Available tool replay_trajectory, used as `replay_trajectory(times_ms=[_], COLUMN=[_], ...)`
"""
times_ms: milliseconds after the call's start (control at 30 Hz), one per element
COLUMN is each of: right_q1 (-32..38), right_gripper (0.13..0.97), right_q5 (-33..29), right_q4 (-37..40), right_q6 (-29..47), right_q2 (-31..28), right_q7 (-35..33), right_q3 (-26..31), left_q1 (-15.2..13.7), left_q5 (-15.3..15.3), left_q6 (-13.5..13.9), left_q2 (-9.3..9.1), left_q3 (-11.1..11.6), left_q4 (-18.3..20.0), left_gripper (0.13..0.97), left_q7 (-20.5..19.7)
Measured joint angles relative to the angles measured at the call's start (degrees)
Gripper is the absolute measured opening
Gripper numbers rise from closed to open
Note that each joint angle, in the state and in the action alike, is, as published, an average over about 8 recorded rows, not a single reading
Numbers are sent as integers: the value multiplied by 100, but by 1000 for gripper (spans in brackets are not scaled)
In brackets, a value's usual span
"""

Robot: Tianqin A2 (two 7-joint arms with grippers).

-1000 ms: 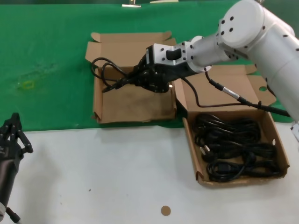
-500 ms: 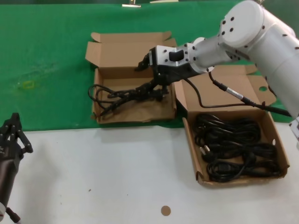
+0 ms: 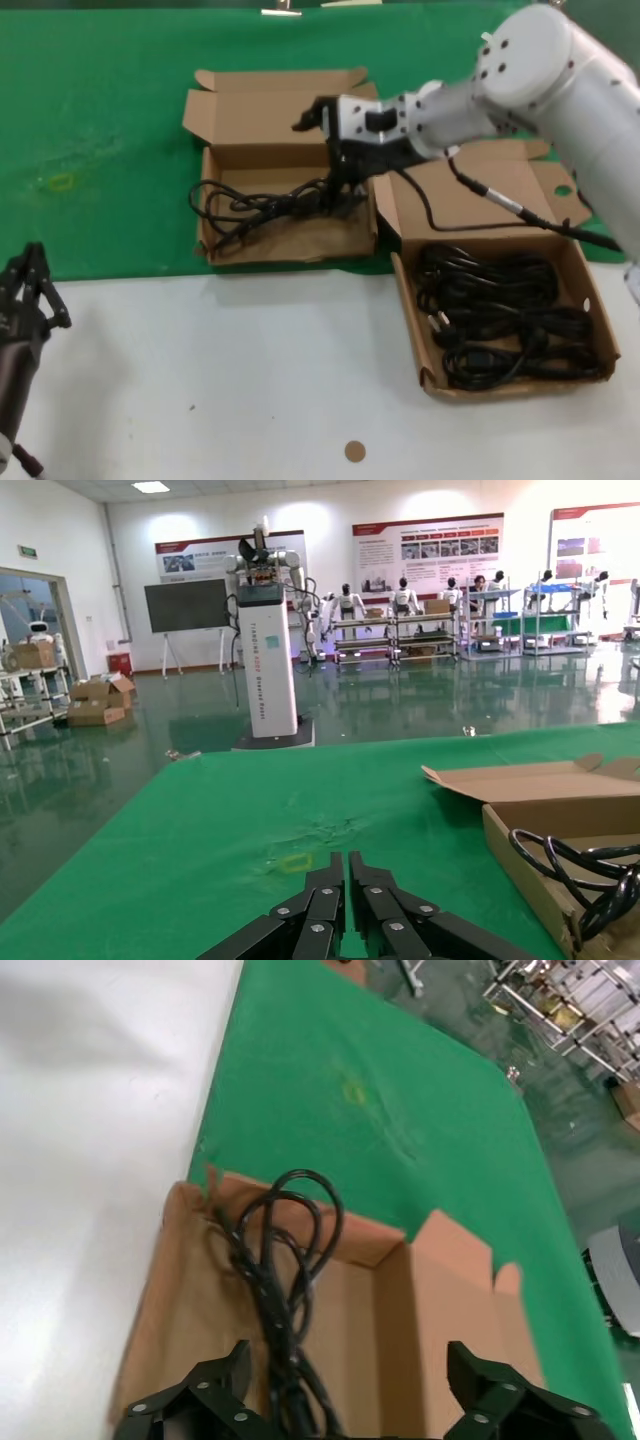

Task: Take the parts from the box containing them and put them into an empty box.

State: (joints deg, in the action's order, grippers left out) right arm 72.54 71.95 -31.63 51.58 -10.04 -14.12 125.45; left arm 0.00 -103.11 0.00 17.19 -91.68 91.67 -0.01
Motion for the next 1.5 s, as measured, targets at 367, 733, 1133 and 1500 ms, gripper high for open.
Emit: replay_trajectory(times_ms=[367, 733, 1133, 1500], right_q1=[-830, -1895, -3075, -4155], right_gripper=[771, 910, 963, 966], right_q5=[357, 815, 1322, 1786], right_q4=[-687, -1569, -2545, -3440], right_q6=[-591, -1348, -2187, -2955], right_q2=[-82, -187, -303, -410], right_q7=[162, 369, 599, 809], right_q3=[-386, -882, -1432, -1934], left_q1=[0, 0, 0, 0], left_q5=[0, -1, -1, -1], left_q6=[0, 0, 0, 0], left_q2=[0, 0, 0, 0], left_q3=[0, 0, 0, 0], left_q4=[0, 0, 0, 0], left_gripper=[211, 377, 618, 806], left_q7=[0, 0, 0, 1])
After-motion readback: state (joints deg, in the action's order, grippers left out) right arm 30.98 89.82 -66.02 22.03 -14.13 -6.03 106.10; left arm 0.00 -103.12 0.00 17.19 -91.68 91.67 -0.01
